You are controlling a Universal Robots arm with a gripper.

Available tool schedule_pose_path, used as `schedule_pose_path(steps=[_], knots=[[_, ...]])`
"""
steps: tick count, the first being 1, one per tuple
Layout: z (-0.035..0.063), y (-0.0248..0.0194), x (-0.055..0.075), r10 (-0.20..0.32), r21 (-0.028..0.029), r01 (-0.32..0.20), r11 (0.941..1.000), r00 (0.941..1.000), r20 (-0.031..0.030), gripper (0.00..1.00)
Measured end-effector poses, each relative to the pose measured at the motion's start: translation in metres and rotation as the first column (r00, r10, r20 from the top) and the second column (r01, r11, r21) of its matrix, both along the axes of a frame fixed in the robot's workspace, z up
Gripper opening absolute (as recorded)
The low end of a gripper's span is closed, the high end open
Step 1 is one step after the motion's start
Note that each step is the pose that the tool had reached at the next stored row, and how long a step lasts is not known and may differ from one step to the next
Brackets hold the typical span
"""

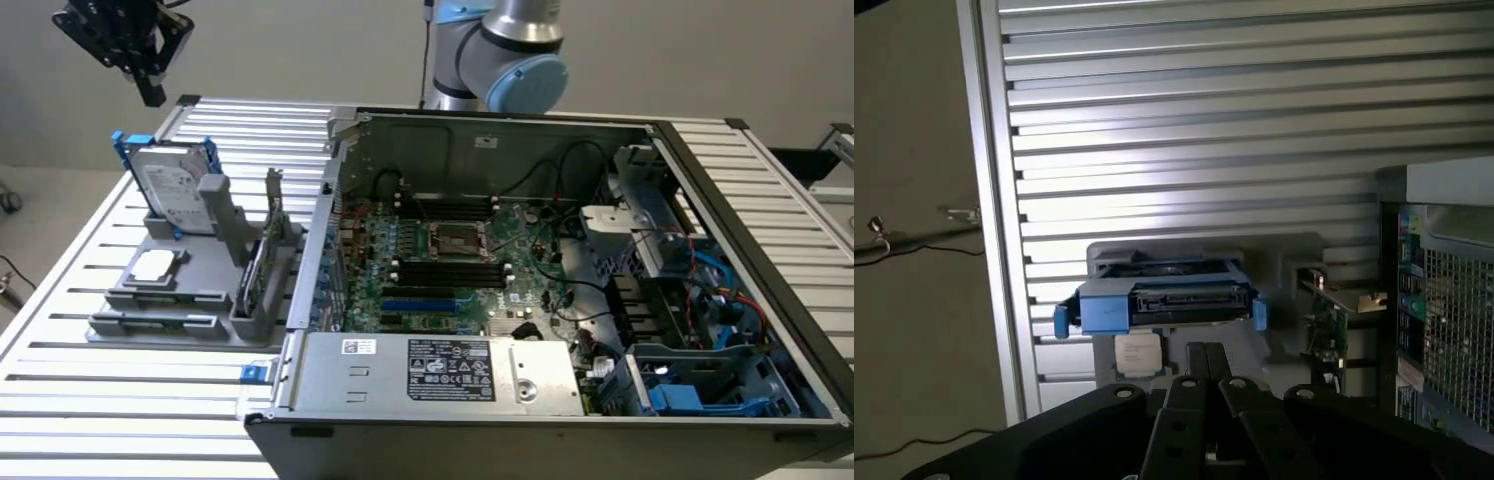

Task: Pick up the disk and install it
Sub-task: 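Reach for the disk, then pick up the disk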

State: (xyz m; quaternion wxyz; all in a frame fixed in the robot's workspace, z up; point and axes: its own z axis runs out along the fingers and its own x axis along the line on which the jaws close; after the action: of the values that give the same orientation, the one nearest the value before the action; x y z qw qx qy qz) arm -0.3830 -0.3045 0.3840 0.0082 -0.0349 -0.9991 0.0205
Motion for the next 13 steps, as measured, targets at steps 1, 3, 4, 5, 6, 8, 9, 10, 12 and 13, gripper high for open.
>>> schedule_pose_path(steps=[1, 3, 4, 5, 6, 8, 9, 10, 12, 13], knots=[[-0.0001, 0.0002, -0.0047, 0.000, -0.0007, 0.000, 1.0000, 1.0000, -0.0020, 0.11], [-0.0002, 0.0002, -0.0070, 0.000, -0.0014, 0.000, 1.0000, 1.0000, -0.0041, 0.11], [-0.0002, 0.0002, -0.0070, 0.000, -0.0015, 0.000, 1.0000, 1.0000, -0.0042, 0.11], [-0.0002, 0.0002, -0.0070, 0.000, -0.0014, 0.000, 1.0000, 1.0000, -0.0043, 0.11], [-0.0002, 0.0002, -0.0070, 0.000, -0.0014, 0.000, 1.0000, 1.0000, -0.0043, 0.11], [-0.0002, 0.0002, -0.0071, 0.000, -0.0015, 0.000, 1.0000, 1.0000, -0.0043, 0.11], [-0.0002, 0.0002, -0.0071, 0.000, -0.0014, 0.000, 1.0000, 1.0000, -0.0043, 0.11], [-0.0002, 0.0002, -0.0070, 0.000, -0.0014, 0.000, 1.0000, 1.0000, -0.0043, 0.11], [-0.0002, 0.0002, -0.0070, 0.000, -0.0014, 0.000, 1.0000, 1.0000, -0.0043, 0.11], [-0.0002, 0.0002, -0.0070, 0.000, -0.0014, 0.000, 1.0000, 1.0000, -0.0043, 0.11]])
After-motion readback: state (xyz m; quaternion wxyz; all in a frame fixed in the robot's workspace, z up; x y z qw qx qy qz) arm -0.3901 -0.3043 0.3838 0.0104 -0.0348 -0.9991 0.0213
